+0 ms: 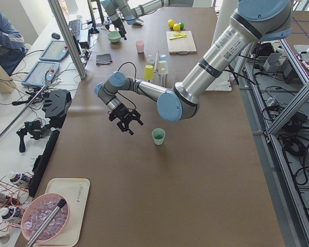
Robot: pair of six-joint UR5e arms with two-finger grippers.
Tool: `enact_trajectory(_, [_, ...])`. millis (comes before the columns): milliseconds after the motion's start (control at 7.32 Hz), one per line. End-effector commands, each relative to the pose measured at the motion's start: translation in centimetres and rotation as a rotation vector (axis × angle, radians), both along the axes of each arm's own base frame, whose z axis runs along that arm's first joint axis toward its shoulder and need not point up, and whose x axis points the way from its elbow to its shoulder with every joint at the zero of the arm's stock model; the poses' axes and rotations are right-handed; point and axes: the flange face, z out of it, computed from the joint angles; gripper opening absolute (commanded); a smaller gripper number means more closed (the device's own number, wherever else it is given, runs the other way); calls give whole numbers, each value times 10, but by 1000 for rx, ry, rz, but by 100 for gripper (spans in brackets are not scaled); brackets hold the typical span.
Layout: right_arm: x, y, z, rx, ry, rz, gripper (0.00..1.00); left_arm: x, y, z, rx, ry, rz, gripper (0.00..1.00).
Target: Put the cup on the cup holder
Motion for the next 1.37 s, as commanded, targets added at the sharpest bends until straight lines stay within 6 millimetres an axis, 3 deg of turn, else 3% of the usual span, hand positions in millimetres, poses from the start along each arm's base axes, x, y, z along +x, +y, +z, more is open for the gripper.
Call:
enact_trajectory(0, [-11, 3, 16, -20, -3, -114, 100, 28, 17, 4, -11, 3, 54, 98])
enact_trajectory(273, [-39, 6, 14, -57, -40, -134, 100, 50, 33, 9, -19, -3, 94, 98])
enact_trajectory(546, [-54, 6, 18, -88, -65, -138, 100, 60, 49, 22, -50, -19, 130, 98])
enact_trajectory(683, [-75, 17, 22, -86, -68, -162, 100, 58, 52, 26, -55, -24, 131, 98])
enact_trajectory(1229, [-85, 21, 55, -184, -47, -164, 100, 62, 69, 30, -64, -37, 162, 98])
